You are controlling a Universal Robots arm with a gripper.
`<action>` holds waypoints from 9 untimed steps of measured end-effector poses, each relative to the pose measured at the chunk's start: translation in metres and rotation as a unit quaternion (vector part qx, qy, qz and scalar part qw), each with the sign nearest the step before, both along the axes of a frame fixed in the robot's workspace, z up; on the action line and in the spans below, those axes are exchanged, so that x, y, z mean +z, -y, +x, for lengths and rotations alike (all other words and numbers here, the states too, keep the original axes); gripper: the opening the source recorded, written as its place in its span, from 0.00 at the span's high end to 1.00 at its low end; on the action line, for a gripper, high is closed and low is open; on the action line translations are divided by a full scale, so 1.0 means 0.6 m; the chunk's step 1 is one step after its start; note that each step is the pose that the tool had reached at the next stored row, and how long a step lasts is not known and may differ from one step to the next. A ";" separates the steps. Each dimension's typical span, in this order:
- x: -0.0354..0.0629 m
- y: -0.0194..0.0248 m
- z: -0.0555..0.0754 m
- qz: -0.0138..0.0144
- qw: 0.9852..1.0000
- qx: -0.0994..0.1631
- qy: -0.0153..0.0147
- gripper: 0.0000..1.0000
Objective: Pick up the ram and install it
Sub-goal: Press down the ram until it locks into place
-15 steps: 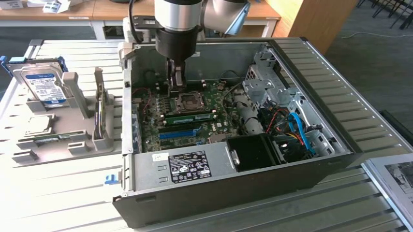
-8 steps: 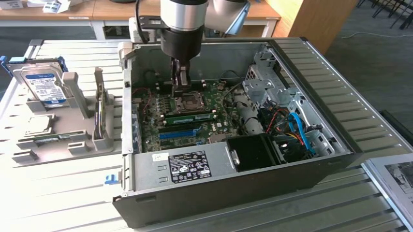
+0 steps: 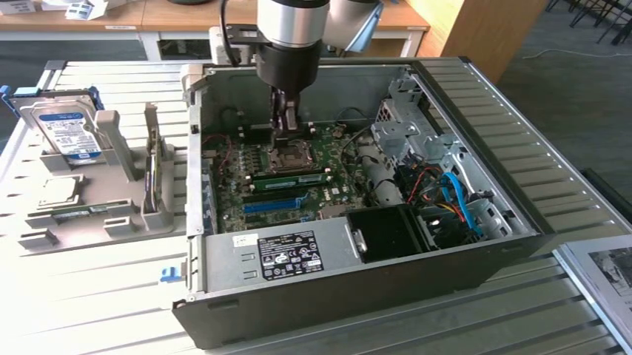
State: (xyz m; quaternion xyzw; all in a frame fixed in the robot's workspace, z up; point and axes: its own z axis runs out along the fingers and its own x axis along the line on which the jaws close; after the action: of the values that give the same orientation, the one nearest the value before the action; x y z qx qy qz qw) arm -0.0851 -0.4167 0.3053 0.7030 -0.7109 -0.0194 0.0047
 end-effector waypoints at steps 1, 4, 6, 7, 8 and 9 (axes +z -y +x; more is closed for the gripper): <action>0.000 0.0000 0.003 0.000 1.000 0.000 0.000 0.90; 0.000 0.0000 0.010 0.000 1.000 0.000 0.000 0.90; 0.000 0.0000 0.016 0.000 1.000 0.000 0.000 0.90; 0.000 0.0000 0.018 0.000 1.000 0.000 0.000 0.90; 0.000 0.0000 0.021 0.000 1.000 0.000 0.000 0.90; 0.000 0.0000 0.023 0.000 1.000 0.000 0.000 0.90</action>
State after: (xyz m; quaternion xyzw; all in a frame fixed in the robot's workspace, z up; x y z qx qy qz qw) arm -0.0710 -0.4167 0.3053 0.7030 -0.7109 -0.0197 0.0050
